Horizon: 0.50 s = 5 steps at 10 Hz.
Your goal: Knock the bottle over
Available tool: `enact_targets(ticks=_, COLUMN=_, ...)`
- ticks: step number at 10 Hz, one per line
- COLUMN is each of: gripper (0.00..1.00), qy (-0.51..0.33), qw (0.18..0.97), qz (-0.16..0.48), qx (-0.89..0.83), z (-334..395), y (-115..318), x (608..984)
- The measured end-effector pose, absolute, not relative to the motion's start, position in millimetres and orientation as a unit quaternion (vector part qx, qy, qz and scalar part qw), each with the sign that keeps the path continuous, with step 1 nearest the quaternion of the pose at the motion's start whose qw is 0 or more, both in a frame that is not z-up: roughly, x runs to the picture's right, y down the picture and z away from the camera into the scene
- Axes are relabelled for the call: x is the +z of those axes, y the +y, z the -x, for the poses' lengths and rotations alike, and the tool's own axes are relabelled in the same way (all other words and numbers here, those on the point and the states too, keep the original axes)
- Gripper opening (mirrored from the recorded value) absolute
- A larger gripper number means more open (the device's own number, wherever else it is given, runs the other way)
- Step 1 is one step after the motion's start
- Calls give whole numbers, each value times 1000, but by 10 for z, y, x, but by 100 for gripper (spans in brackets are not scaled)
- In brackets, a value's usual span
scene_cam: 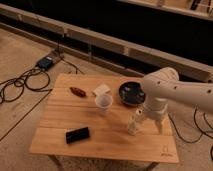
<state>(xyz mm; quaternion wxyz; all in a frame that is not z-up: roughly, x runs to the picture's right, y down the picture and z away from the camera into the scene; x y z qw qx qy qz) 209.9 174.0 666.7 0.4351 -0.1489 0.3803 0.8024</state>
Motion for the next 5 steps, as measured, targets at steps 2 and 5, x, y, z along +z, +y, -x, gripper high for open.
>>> enact_targets(ticks=2, gripper=65, qy=375, qw=450, qz=150, qx=797, z=-2011, y=1631, x=6785)
enact_targets(ticks=5, gripper=65, qy=366, qw=463, qz=149, qx=793, z=-1924, y=1485, x=6927)
